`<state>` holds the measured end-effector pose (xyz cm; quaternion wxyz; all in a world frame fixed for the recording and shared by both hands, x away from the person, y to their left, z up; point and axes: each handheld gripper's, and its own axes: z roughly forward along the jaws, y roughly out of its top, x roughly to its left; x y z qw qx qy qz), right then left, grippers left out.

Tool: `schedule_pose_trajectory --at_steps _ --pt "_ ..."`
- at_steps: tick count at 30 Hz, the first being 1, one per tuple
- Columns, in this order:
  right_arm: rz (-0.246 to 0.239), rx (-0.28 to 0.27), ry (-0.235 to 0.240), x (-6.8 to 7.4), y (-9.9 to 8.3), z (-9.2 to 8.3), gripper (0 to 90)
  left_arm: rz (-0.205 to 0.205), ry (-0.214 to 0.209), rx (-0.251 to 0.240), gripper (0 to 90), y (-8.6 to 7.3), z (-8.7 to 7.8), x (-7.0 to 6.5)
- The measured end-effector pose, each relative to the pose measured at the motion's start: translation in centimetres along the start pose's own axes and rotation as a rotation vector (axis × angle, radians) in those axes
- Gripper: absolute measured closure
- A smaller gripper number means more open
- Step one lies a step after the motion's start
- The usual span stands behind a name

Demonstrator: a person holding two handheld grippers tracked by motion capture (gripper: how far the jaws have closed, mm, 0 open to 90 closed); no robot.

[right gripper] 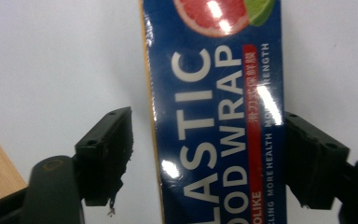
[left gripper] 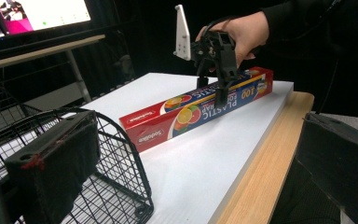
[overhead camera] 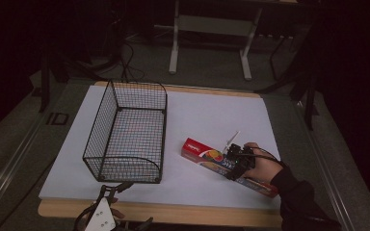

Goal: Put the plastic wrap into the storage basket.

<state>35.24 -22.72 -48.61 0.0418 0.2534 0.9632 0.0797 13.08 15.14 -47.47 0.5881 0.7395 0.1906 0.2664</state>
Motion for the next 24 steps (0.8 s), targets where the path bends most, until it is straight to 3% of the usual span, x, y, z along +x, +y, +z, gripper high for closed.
schedule_pose_trajectory --at_steps 13,17,21,24 --pt "-0.017 0.115 -0.014 -0.4 1.0 2.3 29.6 -0.001 -0.005 -0.003 0.2 0.0 0.0 0.0" --pt "-0.036 0.143 0.004 -0.3 1.5 2.1 37.5 0.000 -0.007 -0.003 0.2 0.0 0.0 -0.1" --pt "-0.066 0.172 -0.012 -0.2 1.9 1.9 39.5 0.001 -0.007 -0.002 0.2 0.0 0.0 -0.1" --pt "-0.056 0.177 -0.014 -0.3 2.1 1.7 39.8 0.001 -0.007 0.000 0.2 0.0 0.0 0.0"
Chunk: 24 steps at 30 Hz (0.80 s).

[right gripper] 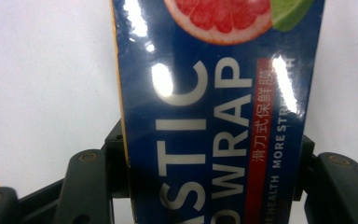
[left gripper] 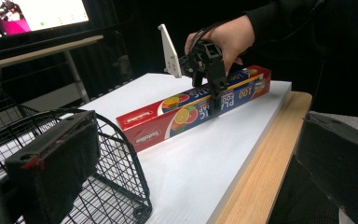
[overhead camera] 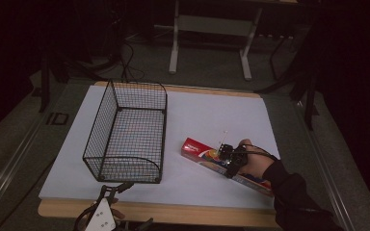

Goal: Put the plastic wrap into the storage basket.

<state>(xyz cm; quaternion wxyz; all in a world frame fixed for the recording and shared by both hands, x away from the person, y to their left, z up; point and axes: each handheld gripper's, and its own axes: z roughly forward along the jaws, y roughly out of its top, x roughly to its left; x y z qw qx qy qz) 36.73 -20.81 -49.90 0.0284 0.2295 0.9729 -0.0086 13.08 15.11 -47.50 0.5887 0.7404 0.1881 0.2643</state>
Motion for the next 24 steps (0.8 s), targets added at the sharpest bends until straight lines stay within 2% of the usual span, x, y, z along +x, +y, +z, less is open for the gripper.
schedule_pose_trajectory --at_steps 4,5,8,11,14,16,20,21,23,24 --pt "0.022 0.001 0.001 -0.3 0.1 -0.3 40.1 0.001 0.000 0.002 0.2 0.0 0.0 0.0" --pt "0.038 -0.004 -0.020 -0.5 0.1 -0.7 40.2 0.003 0.000 0.001 0.2 0.0 0.0 0.0" --pt "0.056 -0.016 -0.025 -0.7 0.1 -1.2 40.2 0.001 -0.001 0.000 0.2 0.0 0.0 0.0" --pt "0.152 -0.031 -0.024 -0.8 0.1 -2.0 40.3 -0.002 0.000 0.001 0.2 0.0 0.0 0.0" --pt "0.206 -0.067 -0.030 -1.1 -0.1 -2.5 40.3 0.000 -0.001 -0.001 0.2 0.0 0.0 -0.1" --pt "0.266 -0.094 -0.032 -1.4 -0.1 -3.0 40.3 0.002 -0.003 0.002 0.2 0.0 0.1 -0.1" --pt "0.317 -0.117 -0.031 -1.8 -0.1 -3.6 40.3 0.002 -0.002 0.003 0.2 0.0 0.1 -0.1" --pt "0.352 -0.124 -0.024 -1.9 0.1 -3.9 40.3 0.004 0.000 0.002 0.2 0.0 0.1 -0.1" --pt "0.352 -0.124 -0.024 -1.9 0.1 -3.9 40.3 0.004 0.000 0.001 0.2 0.0 0.1 -0.1" --pt "0.390 -0.141 -0.019 -2.1 0.3 -4.5 40.3 0.005 0.001 0.001 0.2 0.0 0.0 -0.1"
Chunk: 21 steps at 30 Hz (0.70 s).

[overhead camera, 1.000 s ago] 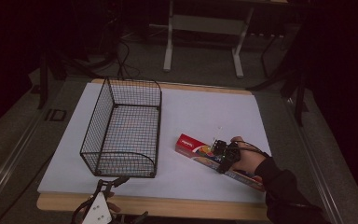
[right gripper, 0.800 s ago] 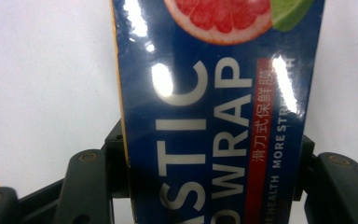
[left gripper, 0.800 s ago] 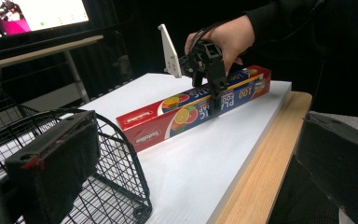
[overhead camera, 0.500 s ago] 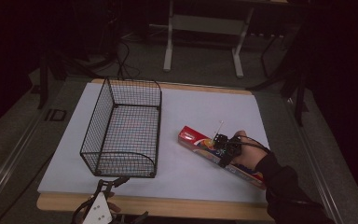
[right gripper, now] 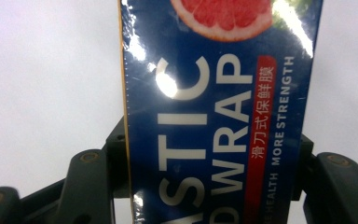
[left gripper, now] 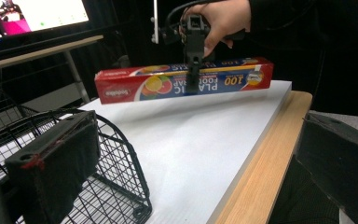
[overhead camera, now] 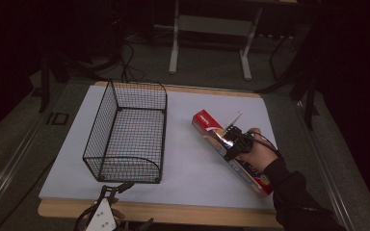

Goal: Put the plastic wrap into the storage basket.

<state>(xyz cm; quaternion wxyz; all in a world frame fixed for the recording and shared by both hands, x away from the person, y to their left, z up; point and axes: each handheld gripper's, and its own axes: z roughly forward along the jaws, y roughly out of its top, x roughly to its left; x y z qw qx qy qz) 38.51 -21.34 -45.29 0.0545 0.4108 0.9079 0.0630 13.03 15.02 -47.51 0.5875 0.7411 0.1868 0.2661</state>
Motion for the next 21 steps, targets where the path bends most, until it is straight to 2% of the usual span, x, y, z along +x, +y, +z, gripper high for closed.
schedule_pose_trajectory --at_steps 3,8,10,11,13,16,18,21 --pt "0.023 -0.028 -0.001 0.1 0.4 -0.6 40.3 -0.001 -0.003 0.001 0.2 0.0 0.0 0.0" --pt "0.033 -0.077 -0.001 0.8 1.3 -1.7 40.3 0.000 -0.001 0.000 0.1 0.0 0.1 -0.1" --pt "0.031 -0.090 -0.004 1.0 1.6 -1.9 40.4 0.000 0.001 0.001 0.2 0.0 0.0 -0.1" --pt "0.027 -0.122 -0.018 1.5 2.0 -2.3 40.5 0.000 0.000 0.001 0.2 0.0 0.0 -0.1" --pt "0.026 -0.150 -0.016 2.0 2.5 -2.8 40.5 0.000 -0.001 0.000 0.2 0.0 0.0 -0.1" --pt "0.023 -0.162 0.001 2.4 3.0 -3.2 40.5 0.001 -0.001 -0.001 0.2 0.0 0.0 0.0" --pt "0.003 -0.172 -0.009 3.3 3.8 -3.8 40.5 0.001 0.002 -0.001 0.2 0.0 0.0 0.0" --pt "-0.013 -0.178 -0.017 3.8 4.4 -4.2 40.5 -0.001 0.004 0.004 0.2 0.0 0.1 0.0"
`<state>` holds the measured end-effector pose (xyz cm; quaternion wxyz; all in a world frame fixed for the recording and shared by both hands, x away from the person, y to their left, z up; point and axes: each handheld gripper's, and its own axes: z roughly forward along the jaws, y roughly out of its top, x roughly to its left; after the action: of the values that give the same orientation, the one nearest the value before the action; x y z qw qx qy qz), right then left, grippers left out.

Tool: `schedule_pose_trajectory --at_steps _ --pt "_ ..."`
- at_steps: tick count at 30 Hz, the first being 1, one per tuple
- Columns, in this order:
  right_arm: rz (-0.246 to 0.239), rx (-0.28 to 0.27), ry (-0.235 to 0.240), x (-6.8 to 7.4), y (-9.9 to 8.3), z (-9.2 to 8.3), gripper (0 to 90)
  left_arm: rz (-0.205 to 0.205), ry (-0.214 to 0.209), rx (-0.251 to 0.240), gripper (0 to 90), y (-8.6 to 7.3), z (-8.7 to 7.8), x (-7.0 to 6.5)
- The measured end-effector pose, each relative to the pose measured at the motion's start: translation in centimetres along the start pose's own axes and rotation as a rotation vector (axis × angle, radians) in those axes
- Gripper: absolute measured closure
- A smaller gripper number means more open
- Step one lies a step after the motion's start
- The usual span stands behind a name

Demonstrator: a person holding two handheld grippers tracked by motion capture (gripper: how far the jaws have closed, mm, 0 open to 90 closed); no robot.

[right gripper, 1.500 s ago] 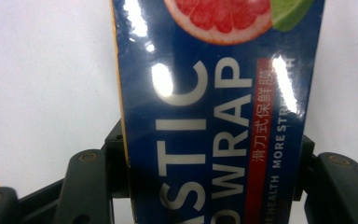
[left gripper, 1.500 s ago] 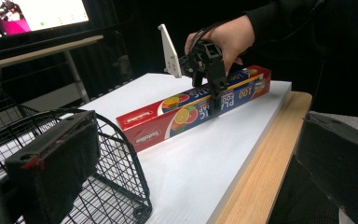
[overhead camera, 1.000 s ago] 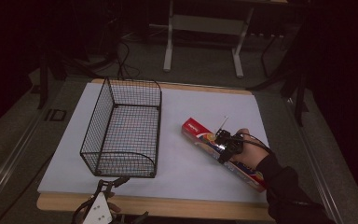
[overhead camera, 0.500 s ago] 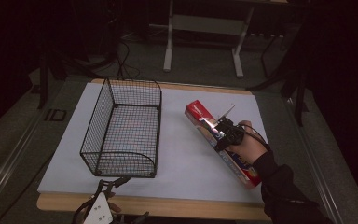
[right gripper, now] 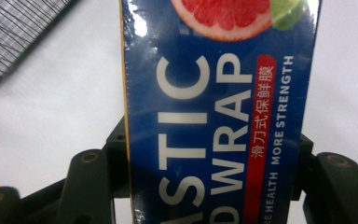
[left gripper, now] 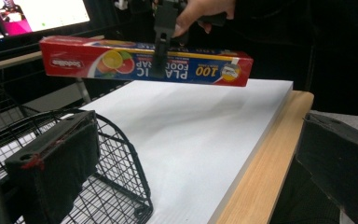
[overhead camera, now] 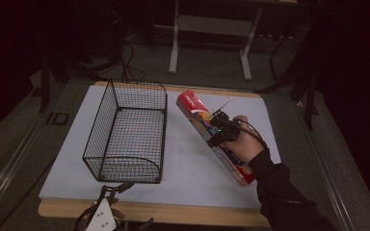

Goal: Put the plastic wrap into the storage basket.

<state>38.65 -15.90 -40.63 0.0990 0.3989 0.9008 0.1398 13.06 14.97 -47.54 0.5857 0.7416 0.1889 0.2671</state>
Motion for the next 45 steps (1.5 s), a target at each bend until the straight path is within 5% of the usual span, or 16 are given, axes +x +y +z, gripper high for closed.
schedule_pose_trajectory --at_steps 14,26,35,45 --pt "0.022 -0.068 0.042 3.3 5.7 -1.2 40.4 0.000 0.004 -0.005 0.2 0.0 -0.1 0.0" --pt "0.065 -0.134 0.031 5.0 10.4 -3.4 40.4 0.005 0.000 -0.003 0.2 0.0 -0.1 0.0" --pt "0.081 -0.184 0.033 6.7 12.9 -5.1 40.4 0.003 -0.002 -0.008 0.2 0.0 -0.2 0.0" --pt "0.071 -0.195 0.029 9.1 15.6 -4.9 40.5 0.002 -0.011 -0.018 0.2 0.1 -0.4 -0.1"
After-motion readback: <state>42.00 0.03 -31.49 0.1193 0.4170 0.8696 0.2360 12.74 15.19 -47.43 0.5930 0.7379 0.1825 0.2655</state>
